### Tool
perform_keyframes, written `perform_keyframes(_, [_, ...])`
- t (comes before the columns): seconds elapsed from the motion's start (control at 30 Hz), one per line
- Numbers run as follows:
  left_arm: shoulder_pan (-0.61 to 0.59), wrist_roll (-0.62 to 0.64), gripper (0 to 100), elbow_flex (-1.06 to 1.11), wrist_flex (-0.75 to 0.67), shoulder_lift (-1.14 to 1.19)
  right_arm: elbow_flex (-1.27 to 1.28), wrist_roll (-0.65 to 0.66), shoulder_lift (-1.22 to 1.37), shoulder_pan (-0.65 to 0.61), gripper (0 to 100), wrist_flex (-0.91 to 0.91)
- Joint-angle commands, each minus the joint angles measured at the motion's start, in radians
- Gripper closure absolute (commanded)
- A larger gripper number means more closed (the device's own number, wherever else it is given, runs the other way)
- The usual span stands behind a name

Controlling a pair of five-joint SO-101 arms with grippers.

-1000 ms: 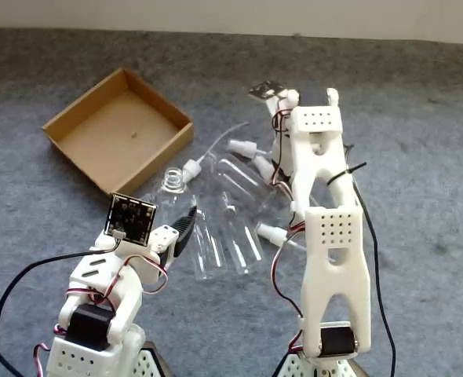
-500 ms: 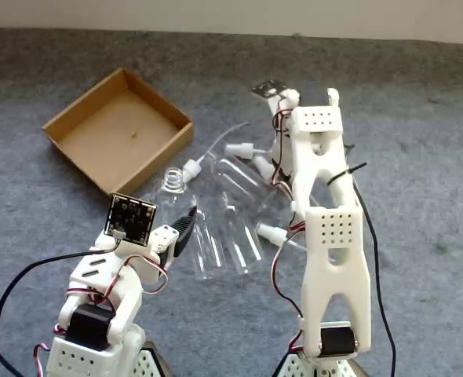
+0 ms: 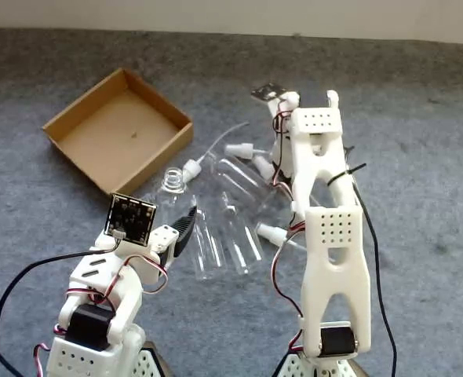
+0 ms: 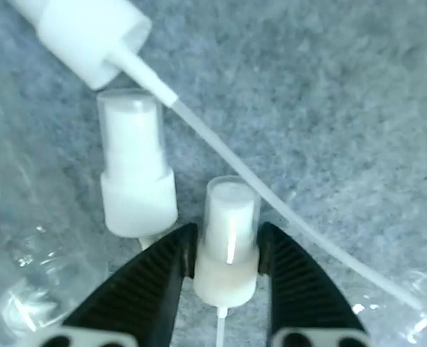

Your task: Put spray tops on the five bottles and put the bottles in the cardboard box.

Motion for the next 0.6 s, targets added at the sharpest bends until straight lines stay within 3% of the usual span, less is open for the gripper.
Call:
perform_keyframes(0.0, [-0.001,0.005,85,-0.005,-0.021,-0.013,-0.058,0.008,-0.027,-0.012,93.6,0.024])
perform_keyframes(0.23, [0.070,0.006,85,-0.004,-0.021,-0.015,-0.048,0.006,-0.170,-0.002,93.6,0.024])
perform_keyframes(0.57, [0.171,0.009,85,-0.002,-0.021,-0.015,0.007,-0.164,-0.475,0.061,93.6,0.024])
